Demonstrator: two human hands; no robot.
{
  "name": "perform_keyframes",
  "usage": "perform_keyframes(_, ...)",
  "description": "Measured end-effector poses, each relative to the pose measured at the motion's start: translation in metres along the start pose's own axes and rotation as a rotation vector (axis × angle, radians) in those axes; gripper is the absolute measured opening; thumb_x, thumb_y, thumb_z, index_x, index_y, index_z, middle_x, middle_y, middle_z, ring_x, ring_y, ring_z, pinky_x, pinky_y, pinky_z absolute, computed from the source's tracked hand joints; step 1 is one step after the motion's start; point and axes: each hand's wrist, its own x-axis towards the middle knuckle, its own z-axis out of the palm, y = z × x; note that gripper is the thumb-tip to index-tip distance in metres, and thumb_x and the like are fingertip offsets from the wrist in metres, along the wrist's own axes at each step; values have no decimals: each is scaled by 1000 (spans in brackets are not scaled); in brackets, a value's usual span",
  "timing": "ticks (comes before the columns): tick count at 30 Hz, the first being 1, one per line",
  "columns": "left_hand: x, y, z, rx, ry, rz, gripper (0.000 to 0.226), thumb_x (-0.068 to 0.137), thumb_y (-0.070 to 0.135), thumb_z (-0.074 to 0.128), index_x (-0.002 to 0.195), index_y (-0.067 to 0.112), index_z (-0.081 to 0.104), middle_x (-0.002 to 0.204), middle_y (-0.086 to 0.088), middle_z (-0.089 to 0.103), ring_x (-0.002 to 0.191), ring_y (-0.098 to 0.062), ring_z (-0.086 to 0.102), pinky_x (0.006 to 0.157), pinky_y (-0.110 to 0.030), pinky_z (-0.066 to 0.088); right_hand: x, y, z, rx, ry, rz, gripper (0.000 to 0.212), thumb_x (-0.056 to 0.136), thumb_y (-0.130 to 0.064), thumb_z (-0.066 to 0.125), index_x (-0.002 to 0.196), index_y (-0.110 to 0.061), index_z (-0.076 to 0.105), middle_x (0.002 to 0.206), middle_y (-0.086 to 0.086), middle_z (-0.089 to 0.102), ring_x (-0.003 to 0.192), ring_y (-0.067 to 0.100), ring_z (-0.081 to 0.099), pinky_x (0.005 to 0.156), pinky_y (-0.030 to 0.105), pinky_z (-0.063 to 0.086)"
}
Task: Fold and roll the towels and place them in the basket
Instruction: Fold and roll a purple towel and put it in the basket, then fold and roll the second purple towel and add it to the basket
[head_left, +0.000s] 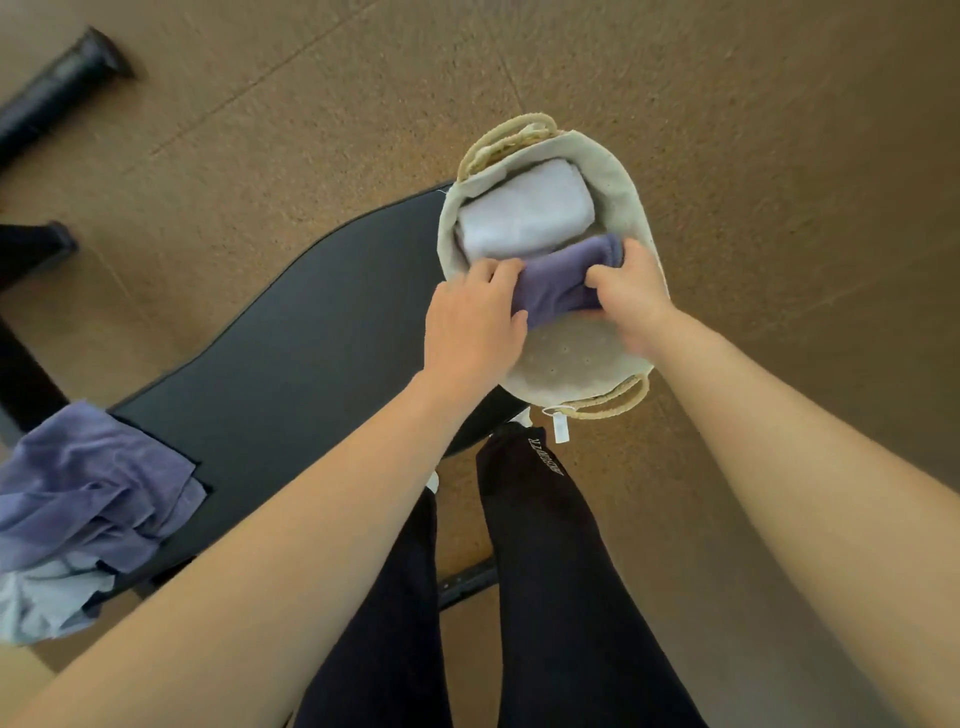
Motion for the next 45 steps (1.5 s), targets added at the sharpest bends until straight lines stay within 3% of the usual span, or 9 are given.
perform_keyframes(4,12,-11,14,306,59,129,31,77,14,71,108,16,67,99,-7,67,87,-32,59,73,-41,40,22,-2,17,-153,33,-41,51,89,-6,55,139,-13,50,131,12,61,126,30,56,103,38,47)
perform_keyframes(12,24,-20,10,360,-9,181,43,81,31,73,121,20,65,145,-10,53,136,-35,46,110,-48,32,24,26,10,-315,41,-302,63,93,-19,65,151,-16,39,147,7,54,137,27,49,116,44,39)
perform_keyframes(16,27,-20,15,407,-84,149,42,74,36,80,111,20,68,139,-8,55,129,-34,49,110,-46,29,3,32,8,-719,209,-461,80,90,-27,73,156,-13,30,146,12,50,124,34,57,98,45,50)
perform_keyframes(19,33,-11,19,419,-68,80,43,68,30,80,107,18,66,132,-10,55,121,-34,50,106,-43,28,-13,31,7,-751,409,-695,56,83,-15,74,135,-10,55,114,14,56,95,31,59,72,45,56)
perform_keyframes(24,34,-11,26,429,-13,80,42,70,29,77,107,16,61,127,-9,54,117,-33,50,104,-43,30,-6,29,11,-671,5,-624,64,86,-8,67,147,-14,46,125,12,50,110,29,55,89,44,53)
perform_keyframes(28,33,-10,27,402,4,82,41,69,29,77,106,16,63,126,-8,54,118,-33,51,102,-42,29,5,24,7,-689,-73,-490,75,88,-8,66,156,-19,36,135,13,42,122,30,51,104,42,46)
perform_keyframes(36,-5,-15,10,9,125,66,34,77,19,69,110,19,71,123,-3,65,115,-27,60,95,-40,40,-23,16,8,-551,32,-501,63,89,-17,68,148,-19,47,130,7,53,117,24,58,99,45,51)
perform_keyframes(39,-43,-25,-4,-232,203,-79,21,87,16,67,107,20,72,110,2,68,99,-18,61,77,-31,49,-58,12,21,-446,110,-604,48,88,-21,70,134,-14,59,115,6,56,99,19,60,89,36,54)
perform_keyframes(45,-131,-92,-24,-515,114,-480,16,95,18,66,109,25,72,99,11,70,91,-6,63,85,-26,55,-136,-1,93,-462,-28,-802,26,93,-22,69,118,-15,68,108,1,63,96,13,61,83,27,56)
